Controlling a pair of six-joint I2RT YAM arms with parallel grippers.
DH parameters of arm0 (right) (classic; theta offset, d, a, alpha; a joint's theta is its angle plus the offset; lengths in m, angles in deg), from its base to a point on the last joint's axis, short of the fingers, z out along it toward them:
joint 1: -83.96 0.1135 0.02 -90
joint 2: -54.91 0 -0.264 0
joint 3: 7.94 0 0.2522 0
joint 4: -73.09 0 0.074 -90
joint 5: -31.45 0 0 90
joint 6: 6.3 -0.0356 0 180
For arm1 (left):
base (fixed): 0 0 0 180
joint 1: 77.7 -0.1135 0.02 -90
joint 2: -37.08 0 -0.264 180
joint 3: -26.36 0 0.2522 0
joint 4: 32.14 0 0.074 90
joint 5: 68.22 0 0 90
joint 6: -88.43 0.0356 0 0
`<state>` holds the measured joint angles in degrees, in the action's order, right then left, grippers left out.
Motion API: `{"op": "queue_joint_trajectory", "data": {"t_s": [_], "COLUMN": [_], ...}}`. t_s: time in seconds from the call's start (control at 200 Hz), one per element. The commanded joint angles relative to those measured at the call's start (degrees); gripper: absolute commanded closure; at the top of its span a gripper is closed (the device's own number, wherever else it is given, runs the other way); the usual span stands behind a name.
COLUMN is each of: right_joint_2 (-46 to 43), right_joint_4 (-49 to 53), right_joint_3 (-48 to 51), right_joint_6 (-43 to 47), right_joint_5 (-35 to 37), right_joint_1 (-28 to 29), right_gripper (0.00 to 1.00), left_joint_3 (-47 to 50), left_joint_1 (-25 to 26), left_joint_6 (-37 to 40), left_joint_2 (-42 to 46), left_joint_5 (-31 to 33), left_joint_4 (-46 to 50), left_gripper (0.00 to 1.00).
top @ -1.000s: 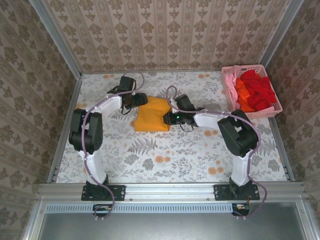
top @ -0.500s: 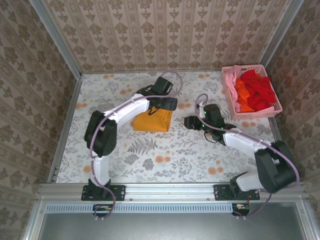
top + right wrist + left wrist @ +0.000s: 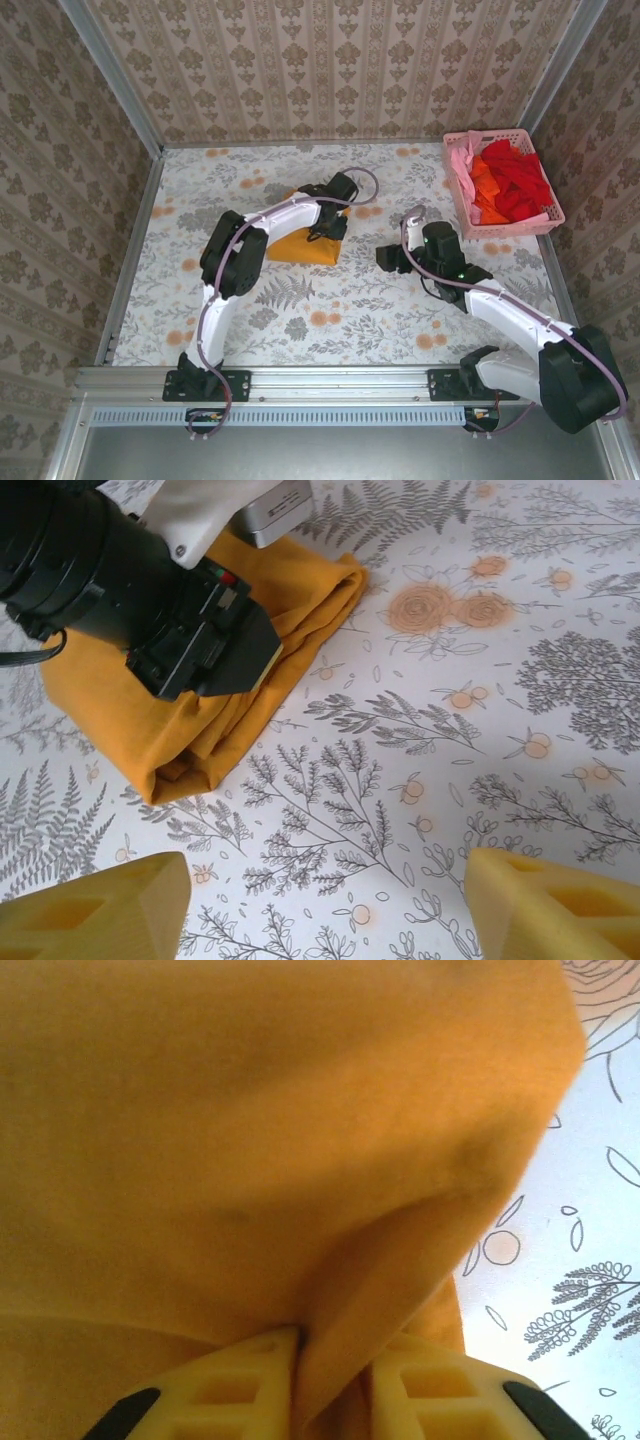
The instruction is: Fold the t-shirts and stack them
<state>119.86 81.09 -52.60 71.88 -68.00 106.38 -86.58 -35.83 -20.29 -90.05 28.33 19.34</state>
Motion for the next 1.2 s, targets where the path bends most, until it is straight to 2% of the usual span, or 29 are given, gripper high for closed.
{"op": "queue_joint_trajectory", "data": {"t_s": [0.0,0.15,0.265,0.48,0.595,0.735,0.97,1.195], "right_joint_2": [1.3,2.8,5.9,11.2,13.1,15.9,18.1,17.7], "right_joint_4": [-1.2,-5.0,-6.2,-11.6,-15.0,-17.7,-20.7,-19.0], "right_joint_3": [-0.7,-1.9,-5.5,-12.1,-14.7,-18.0,-21.0,-19.5], "right_joint_6": [5.2,10.4,10.6,11.1,9.5,8.8,6.5,6.1], "right_joint_5": [-2.2,-1.1,-1.9,-2.0,-2.8,-2.8,-2.3,-0.2], "right_joint_1": [3.0,9.0,12.7,19.3,21.1,22.6,23.2,23.2], "right_gripper": [0.19,0.0,0.0,0.0,0.0,0.0,0.0,0.0], "left_joint_3": [2.2,6.5,8.2,11.1,12.0,13.7,15.8,16.7], "left_joint_1": [-1.5,-6.9,-11.9,-22.4,-28.2,-34.7,-41.4,-43.5], "left_joint_6": [2.6,8.4,13.3,23.0,24.7,26.7,34.6,38.8], "left_joint_2": [-0.1,3.2,5.1,7.7,7.5,7.5,7.5,8.2], "left_joint_5": [1.0,0.1,1.7,4.6,6.6,6.6,5.2,7.3], "left_joint_4": [3.7,2.7,3.3,3.3,2.8,0.4,-3.6,-4.3], "left_gripper": [0.83,0.88,0.84,0.85,0.8,0.79,0.77,0.75]}}
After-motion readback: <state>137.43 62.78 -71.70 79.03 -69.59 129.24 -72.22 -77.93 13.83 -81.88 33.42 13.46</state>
